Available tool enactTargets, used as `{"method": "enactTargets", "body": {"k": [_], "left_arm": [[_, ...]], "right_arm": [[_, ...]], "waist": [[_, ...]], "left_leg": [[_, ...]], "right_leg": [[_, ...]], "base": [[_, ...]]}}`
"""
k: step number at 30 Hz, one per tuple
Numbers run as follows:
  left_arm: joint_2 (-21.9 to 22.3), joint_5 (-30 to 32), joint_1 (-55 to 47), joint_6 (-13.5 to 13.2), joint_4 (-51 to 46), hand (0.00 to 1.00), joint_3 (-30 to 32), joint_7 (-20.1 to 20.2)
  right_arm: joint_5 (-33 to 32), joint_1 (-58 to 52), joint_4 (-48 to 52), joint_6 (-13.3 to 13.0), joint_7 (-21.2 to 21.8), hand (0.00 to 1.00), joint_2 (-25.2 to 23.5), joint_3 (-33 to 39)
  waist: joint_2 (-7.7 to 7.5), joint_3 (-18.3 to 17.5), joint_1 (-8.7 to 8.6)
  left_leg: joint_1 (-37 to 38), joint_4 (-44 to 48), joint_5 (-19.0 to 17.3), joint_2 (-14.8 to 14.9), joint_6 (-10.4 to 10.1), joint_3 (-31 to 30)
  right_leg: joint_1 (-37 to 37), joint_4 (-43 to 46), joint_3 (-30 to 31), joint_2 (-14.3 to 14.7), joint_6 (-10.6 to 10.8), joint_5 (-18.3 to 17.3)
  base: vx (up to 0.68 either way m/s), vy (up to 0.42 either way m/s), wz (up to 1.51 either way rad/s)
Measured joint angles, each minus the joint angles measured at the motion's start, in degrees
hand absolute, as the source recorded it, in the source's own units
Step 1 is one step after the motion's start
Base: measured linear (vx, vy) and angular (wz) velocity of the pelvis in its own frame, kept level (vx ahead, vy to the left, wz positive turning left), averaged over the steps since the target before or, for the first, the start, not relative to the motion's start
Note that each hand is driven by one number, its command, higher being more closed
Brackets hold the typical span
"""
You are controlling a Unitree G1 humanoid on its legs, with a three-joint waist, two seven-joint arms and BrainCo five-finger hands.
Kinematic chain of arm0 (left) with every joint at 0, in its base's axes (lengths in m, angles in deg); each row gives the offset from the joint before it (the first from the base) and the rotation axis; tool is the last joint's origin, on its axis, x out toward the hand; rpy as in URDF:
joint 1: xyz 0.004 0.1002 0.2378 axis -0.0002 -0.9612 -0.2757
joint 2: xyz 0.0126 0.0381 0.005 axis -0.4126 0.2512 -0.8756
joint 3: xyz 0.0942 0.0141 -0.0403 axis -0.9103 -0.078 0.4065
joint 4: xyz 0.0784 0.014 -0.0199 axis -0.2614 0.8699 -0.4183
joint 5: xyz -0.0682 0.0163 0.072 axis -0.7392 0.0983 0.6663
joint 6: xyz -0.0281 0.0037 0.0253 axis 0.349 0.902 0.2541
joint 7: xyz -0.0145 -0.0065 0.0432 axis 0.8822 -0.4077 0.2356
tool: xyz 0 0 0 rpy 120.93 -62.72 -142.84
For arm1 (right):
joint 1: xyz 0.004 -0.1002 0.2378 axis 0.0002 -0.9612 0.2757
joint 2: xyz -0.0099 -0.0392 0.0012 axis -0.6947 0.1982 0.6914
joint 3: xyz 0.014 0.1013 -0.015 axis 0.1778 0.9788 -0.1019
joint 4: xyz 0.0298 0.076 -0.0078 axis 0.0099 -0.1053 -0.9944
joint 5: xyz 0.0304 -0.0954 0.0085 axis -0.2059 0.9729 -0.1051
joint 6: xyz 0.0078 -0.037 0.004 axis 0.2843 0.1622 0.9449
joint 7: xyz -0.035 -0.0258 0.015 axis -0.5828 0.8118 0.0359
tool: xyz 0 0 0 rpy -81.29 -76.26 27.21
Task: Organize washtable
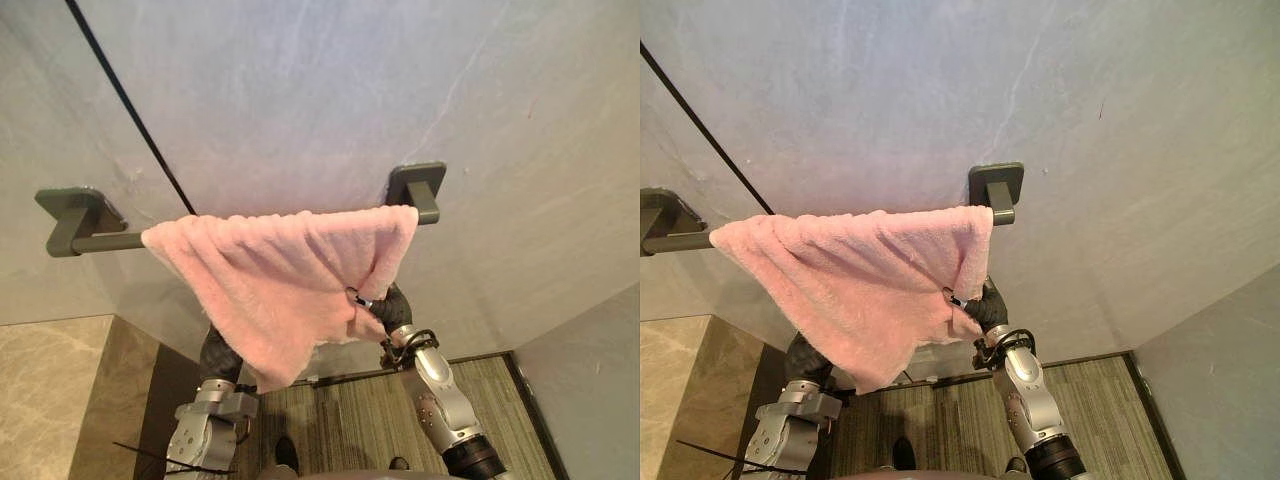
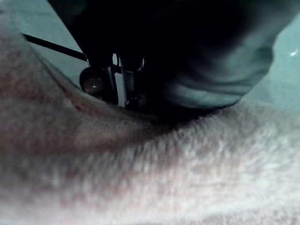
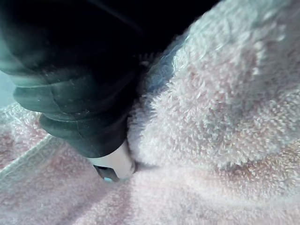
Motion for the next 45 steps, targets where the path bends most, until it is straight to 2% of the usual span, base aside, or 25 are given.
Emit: {"method": "enactTargets", "body": {"k": [6,14,20,22,26,34,43,44,45], "left_arm": [[1.05,2.46,-0.08,0.00,0.78,1.00,0.75,-0.41],[3.30,3.44,0.28,-0.16,0.80,1.00,4.49,-3.20],[5.15,3.39,2.62,-2.09,-2.08,1.00,9.42,-7.14],[5.23,3.44,3.08,-3.32,-3.90,1.00,11.01,-7.83],[6.22,3.91,4.02,-4.17,-4.90,1.00,13.63,-8.89],[9.55,6.89,3.95,-4.17,-4.89,1.00,17.31,-9.44],[10.55,7.27,3.18,-4.06,-2.87,1.00,18.84,-8.56],[10.62,7.22,2.80,-4.06,-2.02,1.00,18.94,-8.48],[10.64,7.21,2.50,-4.03,-1.23,1.00,18.93,-8.41]], "right_arm": [[-0.05,-0.07,-0.95,0.03,0.13,1.00,-0.99,-0.21],[-0.04,0.00,-1.38,0.02,1.06,1.00,-0.99,-0.35],[-0.01,-0.40,-1.37,-0.18,1.43,1.00,-1.02,-0.33],[0.04,-0.43,-1.16,-0.19,1.46,1.00,-1.02,-0.32],[0.06,-0.94,-0.65,-0.19,1.51,1.00,-1.03,-0.21],[0.18,-1.35,0.00,-0.19,2.26,1.00,-1.03,0.02],[0.18,-1.49,1.04,-0.28,2.45,1.00,-1.38,0.44],[0.19,-1.56,1.22,-0.28,2.45,0.00,-1.64,0.44],[0.20,-1.61,1.19,-0.27,2.45,0.00,-1.79,0.45]], "waist": [[-0.30,-0.11,0.01],[-0.99,-0.11,0.04],[-1.77,-0.01,0.09],[-2.12,0.19,0.09],[-2.43,0.23,0.13],[-2.46,0.42,0.13],[-2.72,1.79,0.14],[-2.77,1.94,0.13],[-2.78,1.93,0.12]], "left_leg": [[0.09,0.00,0.00,0.05,0.00,0.11],[0.08,-0.01,0.00,0.08,0.00,0.04],[-0.10,-0.02,0.00,0.05,0.00,-0.23],[-0.12,-0.02,0.00,0.04,0.00,-0.26],[-0.25,-0.02,0.00,-0.03,0.00,-0.40],[-0.58,-0.02,0.01,-0.06,0.01,-0.91],[-0.85,-0.02,0.03,-0.29,0.03,-1.88],[-0.90,-0.02,0.03,-0.30,0.03,-1.90],[-0.91,-0.02,0.03,-0.33,0.03,-1.92]], "right_leg": [[0.03,0.00,0.08,0.06,-0.03,0.05],[0.07,-0.02,0.01,0.09,-0.03,0.06],[0.12,-0.09,-0.27,0.08,-0.03,0.06],[0.12,-0.09,-0.29,0.08,-0.03,0.06],[0.13,-0.08,-0.39,0.02,-0.03,0.05],[0.25,-0.03,-0.78,0.01,-0.03,0.04],[0.45,0.05,-1.61,-0.18,-0.02,0.01],[0.43,0.05,-1.63,-0.19,-0.01,0.01],[0.43,0.05,-1.64,-0.21,0.01,0.00]], "base": [[0.00,0.000,0.00],[0.00,0.000,0.00],[0.00,0.000,0.00],[0.00,0.000,0.00],[0.00,0.000,0.01],[0.00,0.000,0.01],[0.00,0.000,0.04],[0.00,0.000,0.00],[0.00,0.000,0.00]]}}
